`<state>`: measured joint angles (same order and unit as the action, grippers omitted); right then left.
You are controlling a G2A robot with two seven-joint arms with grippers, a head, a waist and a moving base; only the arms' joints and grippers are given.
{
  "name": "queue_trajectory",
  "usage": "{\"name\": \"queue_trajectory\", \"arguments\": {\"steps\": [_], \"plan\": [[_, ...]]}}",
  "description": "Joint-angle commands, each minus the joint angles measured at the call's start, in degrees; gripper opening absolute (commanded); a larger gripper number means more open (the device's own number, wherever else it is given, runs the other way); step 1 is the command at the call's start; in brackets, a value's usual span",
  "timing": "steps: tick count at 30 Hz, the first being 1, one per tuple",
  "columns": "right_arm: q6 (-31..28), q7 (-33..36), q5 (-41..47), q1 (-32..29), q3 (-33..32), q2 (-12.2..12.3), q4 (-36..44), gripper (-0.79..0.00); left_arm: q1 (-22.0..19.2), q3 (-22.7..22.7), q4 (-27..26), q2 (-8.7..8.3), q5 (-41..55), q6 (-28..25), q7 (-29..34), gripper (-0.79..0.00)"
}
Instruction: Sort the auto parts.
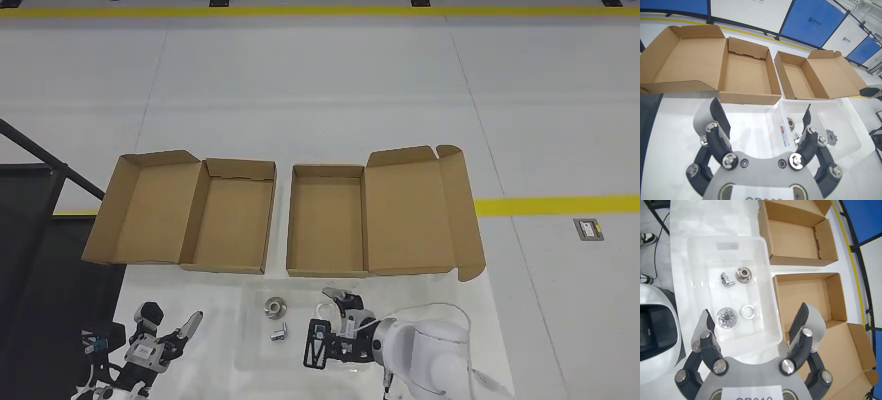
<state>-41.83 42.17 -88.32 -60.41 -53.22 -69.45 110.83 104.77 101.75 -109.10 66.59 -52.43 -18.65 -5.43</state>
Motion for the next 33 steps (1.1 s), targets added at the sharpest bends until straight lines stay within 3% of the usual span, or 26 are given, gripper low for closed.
{"name": "queue_trajectory", "arguments": {"steps": [1,12,27,33], "plan": [[-0.5,2.8,1.7,1.6,1.8,-0.5,-1.7,0.0,0.0,0.0,0.0,0.0,0.0,0.0,0.0,0.0],[0.2,13.5,9.0,10.0,8.8,-3.1,-12.7,0.0,0.0,0.0,0.0,0.0,0.0,0.0,0.0,0.0],[0.3,17.8,12.8,15.0,13.7,-5.2,-20.8,-0.037,0.0,0.0,0.0,0.0,0.0,0.0,0.0,0.0],[0.8,19.3,14.1,17.0,16.1,-6.4,-24.2,-0.099,0.0,0.0,0.0,0.0,0.0,0.0,0.0,0.0]]}}
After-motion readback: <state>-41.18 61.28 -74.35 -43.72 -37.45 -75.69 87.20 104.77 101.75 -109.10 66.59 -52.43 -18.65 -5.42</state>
